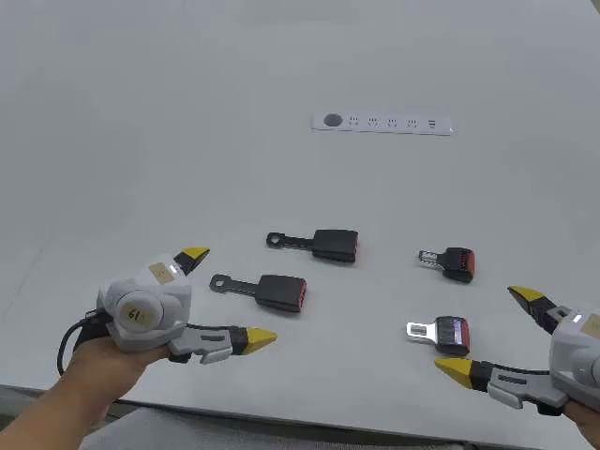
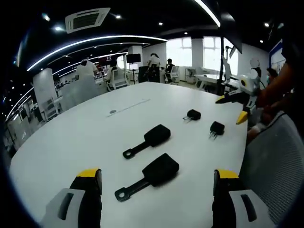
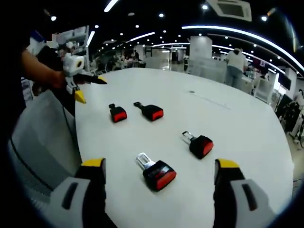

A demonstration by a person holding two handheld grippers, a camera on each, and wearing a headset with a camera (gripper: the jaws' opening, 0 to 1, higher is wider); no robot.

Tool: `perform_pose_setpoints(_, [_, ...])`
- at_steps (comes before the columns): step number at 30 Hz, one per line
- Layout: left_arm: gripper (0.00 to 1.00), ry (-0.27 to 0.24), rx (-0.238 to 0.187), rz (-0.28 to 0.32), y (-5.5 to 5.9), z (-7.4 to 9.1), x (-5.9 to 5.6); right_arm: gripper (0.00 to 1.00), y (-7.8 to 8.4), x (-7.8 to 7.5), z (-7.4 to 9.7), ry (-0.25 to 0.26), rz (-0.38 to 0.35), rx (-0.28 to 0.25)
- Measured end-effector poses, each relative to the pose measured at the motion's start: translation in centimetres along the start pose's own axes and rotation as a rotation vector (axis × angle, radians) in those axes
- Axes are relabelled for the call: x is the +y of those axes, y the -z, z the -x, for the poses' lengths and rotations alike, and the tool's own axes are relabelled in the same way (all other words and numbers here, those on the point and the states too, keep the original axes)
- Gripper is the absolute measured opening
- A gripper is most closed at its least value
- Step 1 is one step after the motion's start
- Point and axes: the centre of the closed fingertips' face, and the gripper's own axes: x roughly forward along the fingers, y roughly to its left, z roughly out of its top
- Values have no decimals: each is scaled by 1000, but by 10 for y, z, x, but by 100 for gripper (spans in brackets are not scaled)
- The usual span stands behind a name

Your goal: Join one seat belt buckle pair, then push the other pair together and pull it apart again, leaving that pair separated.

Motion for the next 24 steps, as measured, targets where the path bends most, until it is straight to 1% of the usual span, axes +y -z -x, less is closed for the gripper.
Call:
perform_pose_setpoints(4, [100,-2,-4,2,-2,0,0,94,0,0,0,-1,-2,-1])
perform_pose_setpoints(8, [100,8,-8,9,-5,0,-2,94,0,0,0,-3,-1,1])
perform_pose_setpoints(16, [100,15,-6,6,-5,-1,-2,94,-2,0,-1,-7,3,-2])
perform_pose_setpoints(21, [100,41,1,9,-3,-2,-7,93,-3,0,-1,-12,5,1])
perform_pose_setpoints(24, [100,40,1,5,-4,-2,-7,93,-5,0,1,-11,7,0])
